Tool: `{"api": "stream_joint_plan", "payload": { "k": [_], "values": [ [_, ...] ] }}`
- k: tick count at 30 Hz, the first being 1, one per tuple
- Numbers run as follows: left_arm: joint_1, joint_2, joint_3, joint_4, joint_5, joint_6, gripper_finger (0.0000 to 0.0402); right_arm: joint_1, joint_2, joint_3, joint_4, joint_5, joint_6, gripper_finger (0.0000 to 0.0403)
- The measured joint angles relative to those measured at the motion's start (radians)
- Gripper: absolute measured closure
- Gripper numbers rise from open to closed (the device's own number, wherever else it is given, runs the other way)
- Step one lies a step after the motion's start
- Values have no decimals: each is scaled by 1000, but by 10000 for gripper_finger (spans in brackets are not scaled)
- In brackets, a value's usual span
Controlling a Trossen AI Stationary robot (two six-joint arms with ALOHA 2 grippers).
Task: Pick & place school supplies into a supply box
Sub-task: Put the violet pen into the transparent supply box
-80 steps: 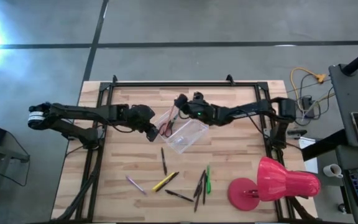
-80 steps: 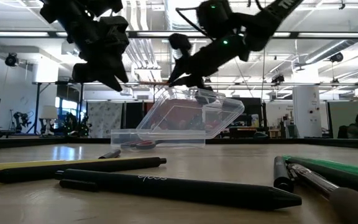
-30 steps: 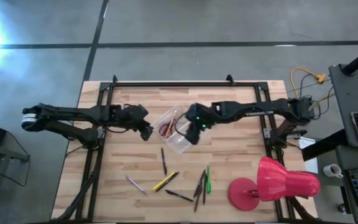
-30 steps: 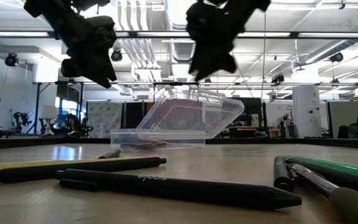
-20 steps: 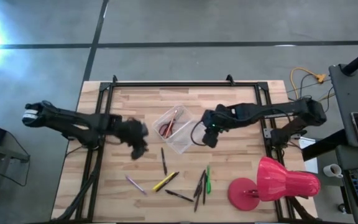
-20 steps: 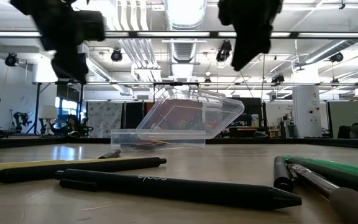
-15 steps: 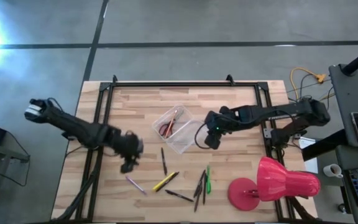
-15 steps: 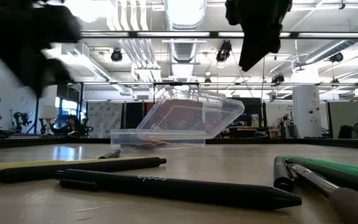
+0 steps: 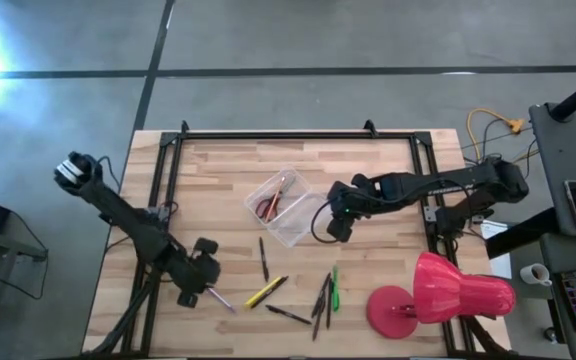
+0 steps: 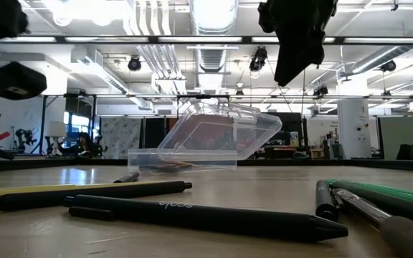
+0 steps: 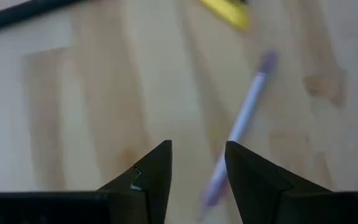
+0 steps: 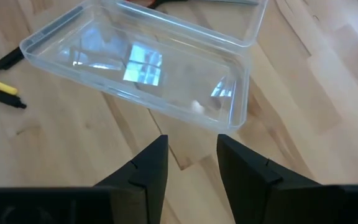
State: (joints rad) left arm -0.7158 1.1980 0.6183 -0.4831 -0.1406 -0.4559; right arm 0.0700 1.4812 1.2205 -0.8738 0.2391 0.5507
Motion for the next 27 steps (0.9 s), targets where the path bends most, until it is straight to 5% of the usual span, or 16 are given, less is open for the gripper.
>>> {"api": "stream_joint_plan", "payload": {
  "k": [12, 27],
  "values": [
    [-52, 303, 128, 7, -13, 88, 268, 0, 33, -13, 7, 0, -7, 275],
    [-58, 280, 176, 21, 16, -32, 268, 2, 33, -80, 16, -3, -4, 275]
  ]
}}
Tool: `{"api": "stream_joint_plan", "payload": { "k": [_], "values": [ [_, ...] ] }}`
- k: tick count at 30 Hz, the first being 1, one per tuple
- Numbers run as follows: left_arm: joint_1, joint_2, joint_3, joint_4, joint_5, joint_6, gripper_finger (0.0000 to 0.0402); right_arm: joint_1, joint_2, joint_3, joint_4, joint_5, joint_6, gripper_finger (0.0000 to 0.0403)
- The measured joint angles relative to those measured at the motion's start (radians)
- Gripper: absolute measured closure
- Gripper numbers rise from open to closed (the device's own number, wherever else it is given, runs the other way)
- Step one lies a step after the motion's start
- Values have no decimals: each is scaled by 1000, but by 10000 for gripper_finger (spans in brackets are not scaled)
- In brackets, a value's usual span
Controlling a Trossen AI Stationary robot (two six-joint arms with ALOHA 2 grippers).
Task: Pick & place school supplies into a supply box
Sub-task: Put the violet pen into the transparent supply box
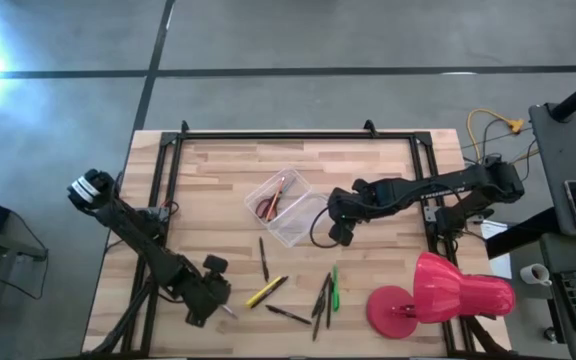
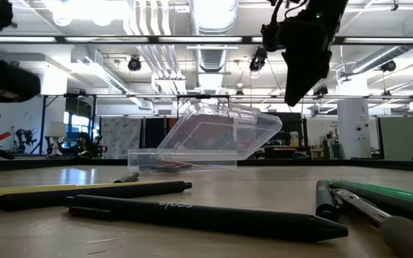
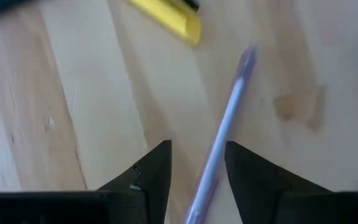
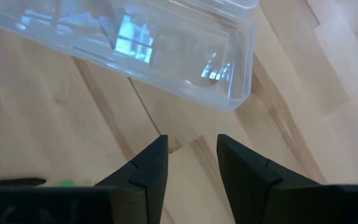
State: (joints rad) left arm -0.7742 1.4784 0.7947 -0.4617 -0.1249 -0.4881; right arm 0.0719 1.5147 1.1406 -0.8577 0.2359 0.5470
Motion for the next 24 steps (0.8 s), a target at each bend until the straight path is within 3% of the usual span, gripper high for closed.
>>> {"api": "stream_joint_plan", "payload": {
  "k": [17, 20, 24],
  "values": [
    [-18, 129, -3, -24, 20, 11, 272, 0, 0, -67, 38, 0, 4, 275],
    [-17, 154, -3, -42, 22, 11, 294, 0, 0, -67, 39, 1, 4, 275],
    [-11, 192, -4, -87, 24, 11, 353, 0, 0, -67, 39, 1, 4, 275]
  ]
}}
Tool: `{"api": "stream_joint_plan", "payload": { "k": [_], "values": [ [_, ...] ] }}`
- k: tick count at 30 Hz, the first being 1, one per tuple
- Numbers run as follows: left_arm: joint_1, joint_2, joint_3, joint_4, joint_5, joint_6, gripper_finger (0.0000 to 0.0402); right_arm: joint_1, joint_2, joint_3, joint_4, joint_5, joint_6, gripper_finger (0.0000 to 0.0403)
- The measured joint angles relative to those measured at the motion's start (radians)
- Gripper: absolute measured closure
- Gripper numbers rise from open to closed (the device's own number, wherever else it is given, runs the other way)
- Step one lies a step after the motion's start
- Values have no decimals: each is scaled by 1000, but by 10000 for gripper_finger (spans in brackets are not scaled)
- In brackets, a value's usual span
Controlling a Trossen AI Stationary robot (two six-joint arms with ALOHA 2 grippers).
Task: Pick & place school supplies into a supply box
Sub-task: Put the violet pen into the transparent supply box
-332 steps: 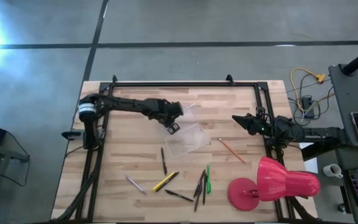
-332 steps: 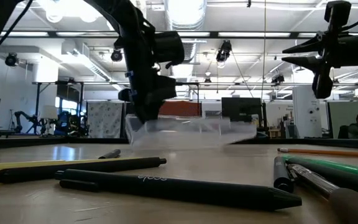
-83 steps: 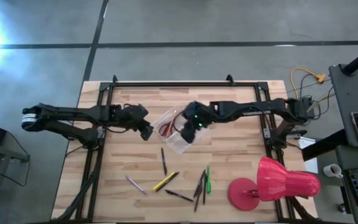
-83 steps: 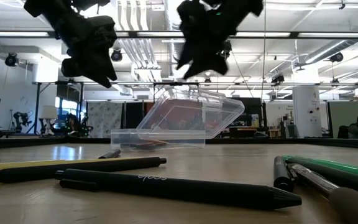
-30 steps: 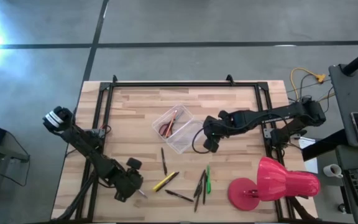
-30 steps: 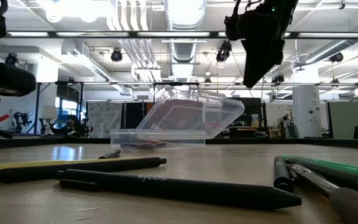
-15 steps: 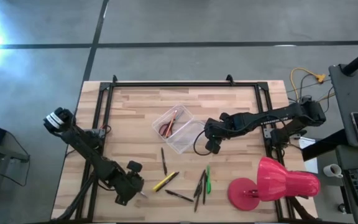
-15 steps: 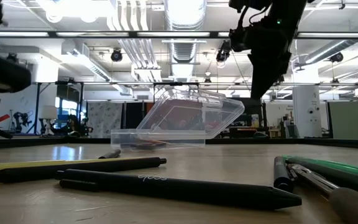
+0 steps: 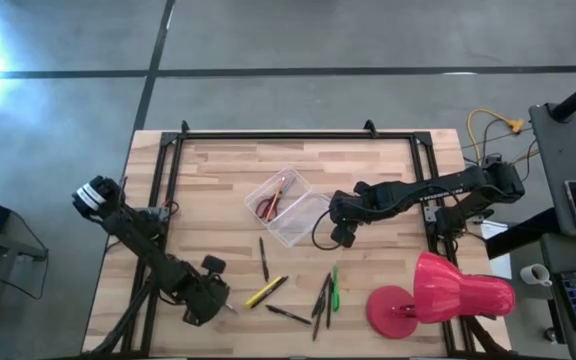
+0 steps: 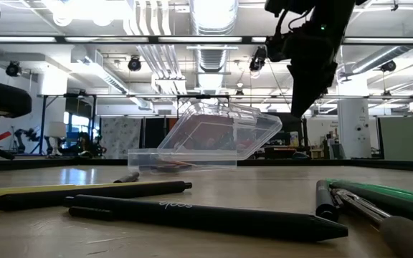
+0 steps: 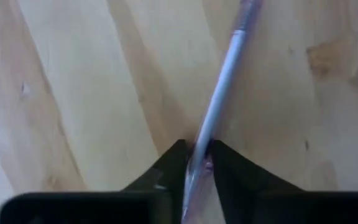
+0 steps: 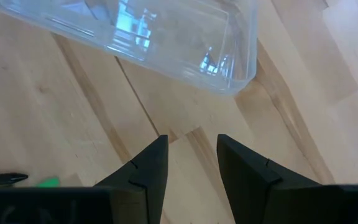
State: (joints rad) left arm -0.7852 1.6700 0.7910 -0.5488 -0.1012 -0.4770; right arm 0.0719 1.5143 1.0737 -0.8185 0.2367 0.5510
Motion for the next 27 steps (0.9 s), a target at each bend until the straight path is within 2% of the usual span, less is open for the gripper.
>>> {"api": "stream_joint_plan", "payload": {
  "k": [3, 7, 10, 14, 18, 23, 25, 27],
  "values": [
    [11, 23, 0, -37, -11, -2, 387, 3, 0, 0, -7, 0, 26, 275],
    [63, 27, -1, -35, 39, -80, 387, 28, 0, 0, -29, 2, 50, 275],
    [122, -16, -13, -27, 73, -151, 389, 54, 0, -9, -38, 2, 89, 275],
    [233, -129, -41, -8, 71, -238, 389, 79, 0, -35, -38, 78, 209, 275],
    [367, -277, -96, 8, -21, -304, 390, 85, 0, -74, -38, 163, 426, 275],
    [545, -485, -134, 152, -24, -381, 390, 93, -1, -109, -36, 166, 578, 275],
    [632, -532, -133, 246, -29, -382, 390, 96, -1, -115, -37, 166, 593, 275],
    [716, -546, -110, 253, -26, -370, 390, 103, -1, -117, -37, 166, 595, 275]
  ]
}}
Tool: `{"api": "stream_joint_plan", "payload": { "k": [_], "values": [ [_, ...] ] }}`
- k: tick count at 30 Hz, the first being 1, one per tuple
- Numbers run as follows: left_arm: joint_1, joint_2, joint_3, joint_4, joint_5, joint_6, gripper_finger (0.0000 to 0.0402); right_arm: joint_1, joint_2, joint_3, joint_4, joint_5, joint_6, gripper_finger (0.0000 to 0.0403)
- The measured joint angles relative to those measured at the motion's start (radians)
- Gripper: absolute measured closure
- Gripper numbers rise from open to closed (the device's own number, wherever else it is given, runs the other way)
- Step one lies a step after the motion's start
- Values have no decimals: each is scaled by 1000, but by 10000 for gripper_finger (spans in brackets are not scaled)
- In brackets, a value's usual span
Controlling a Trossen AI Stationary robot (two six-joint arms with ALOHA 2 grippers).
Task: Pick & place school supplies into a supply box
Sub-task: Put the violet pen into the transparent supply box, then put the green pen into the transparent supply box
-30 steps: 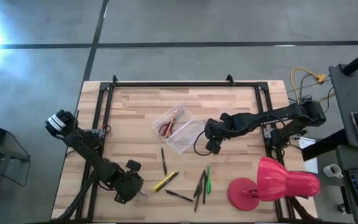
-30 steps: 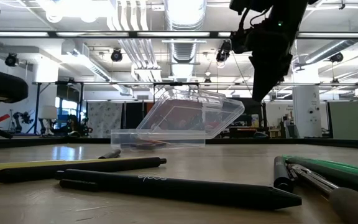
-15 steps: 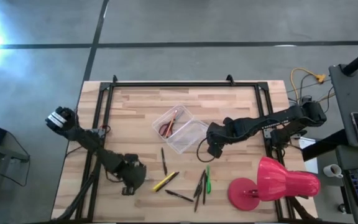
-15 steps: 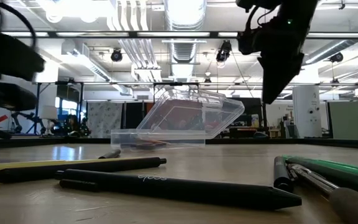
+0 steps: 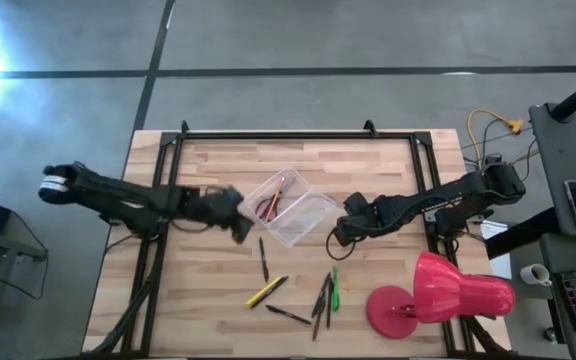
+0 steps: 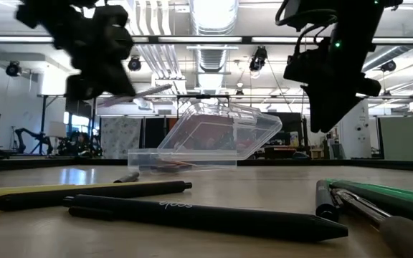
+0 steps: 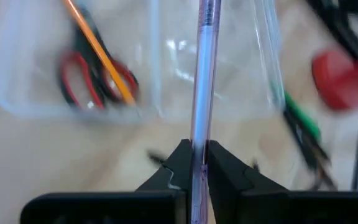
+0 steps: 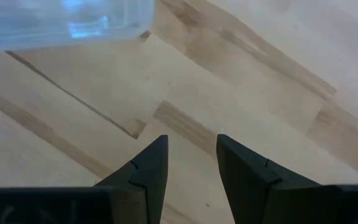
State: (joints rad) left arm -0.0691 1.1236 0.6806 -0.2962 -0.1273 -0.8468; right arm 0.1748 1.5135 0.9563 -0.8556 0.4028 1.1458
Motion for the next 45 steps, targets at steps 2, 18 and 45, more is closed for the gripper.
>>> {"api": "stream_joint_plan", "payload": {
  "k": [2, 18, 45],
  "values": [
    [74, 21, 26, -2, 8, 56, 390, 9, -1, 0, 0, -1, 0, 275],
    [340, 531, 394, -131, 156, 430, 375, 135, -35, 0, -5, -213, -43, 275],
    [281, 499, 524, -305, 103, 440, 235, 240, -8, -3, 243, -292, 308, 143]
  ]
}}
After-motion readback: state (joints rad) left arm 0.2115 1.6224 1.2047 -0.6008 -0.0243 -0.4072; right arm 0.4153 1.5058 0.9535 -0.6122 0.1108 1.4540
